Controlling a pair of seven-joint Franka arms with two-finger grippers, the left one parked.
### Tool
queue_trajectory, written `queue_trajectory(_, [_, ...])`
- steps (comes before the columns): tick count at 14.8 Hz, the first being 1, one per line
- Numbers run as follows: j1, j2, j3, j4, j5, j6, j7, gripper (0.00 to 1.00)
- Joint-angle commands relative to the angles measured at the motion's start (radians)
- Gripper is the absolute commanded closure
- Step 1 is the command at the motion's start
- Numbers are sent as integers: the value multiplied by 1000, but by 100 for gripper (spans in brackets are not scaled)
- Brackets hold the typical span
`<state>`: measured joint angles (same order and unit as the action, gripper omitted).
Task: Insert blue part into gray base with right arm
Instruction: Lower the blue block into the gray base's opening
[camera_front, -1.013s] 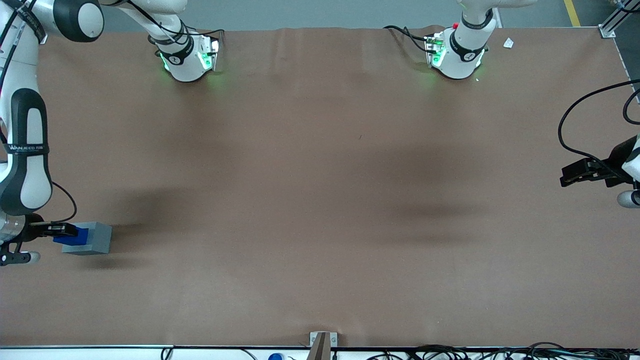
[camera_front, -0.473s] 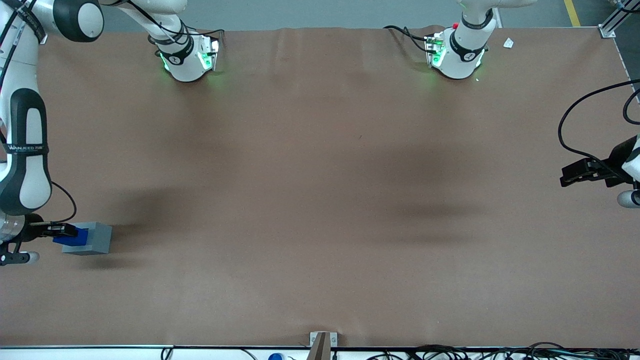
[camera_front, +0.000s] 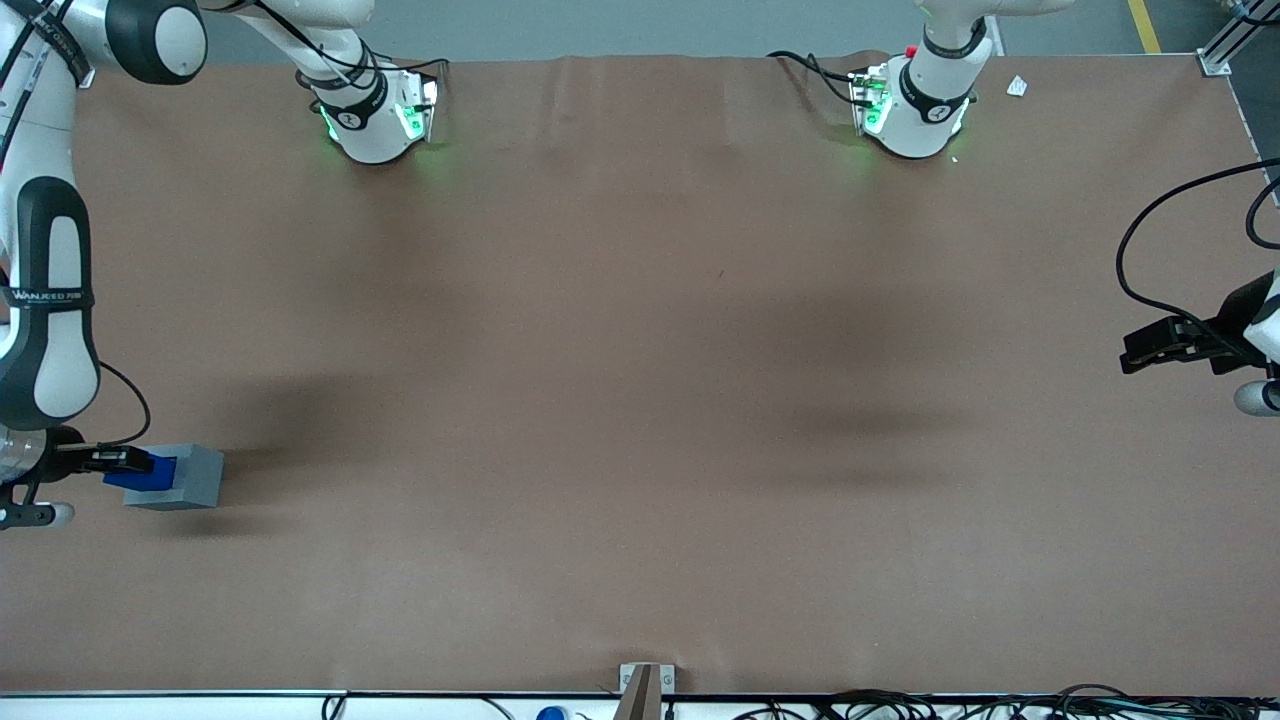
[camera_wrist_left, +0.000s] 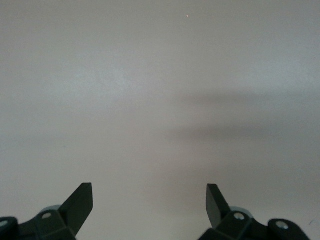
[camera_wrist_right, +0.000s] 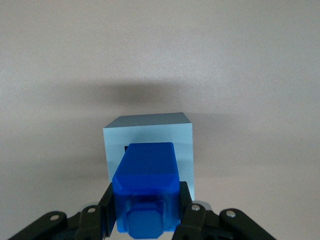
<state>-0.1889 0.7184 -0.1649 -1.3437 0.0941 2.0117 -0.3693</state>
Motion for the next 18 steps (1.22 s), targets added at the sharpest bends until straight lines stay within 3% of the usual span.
queue_trajectory(1, [9, -7, -10, -41, 4, 10, 9, 100])
queue_trajectory(16, [11, -8, -8, -38, 3, -27, 6, 100])
queue_trajectory(17, [11, -7, -8, -38, 3, -24, 6, 98])
queue_trajectory(18, [13, -7, -8, -38, 1, -21, 6, 91])
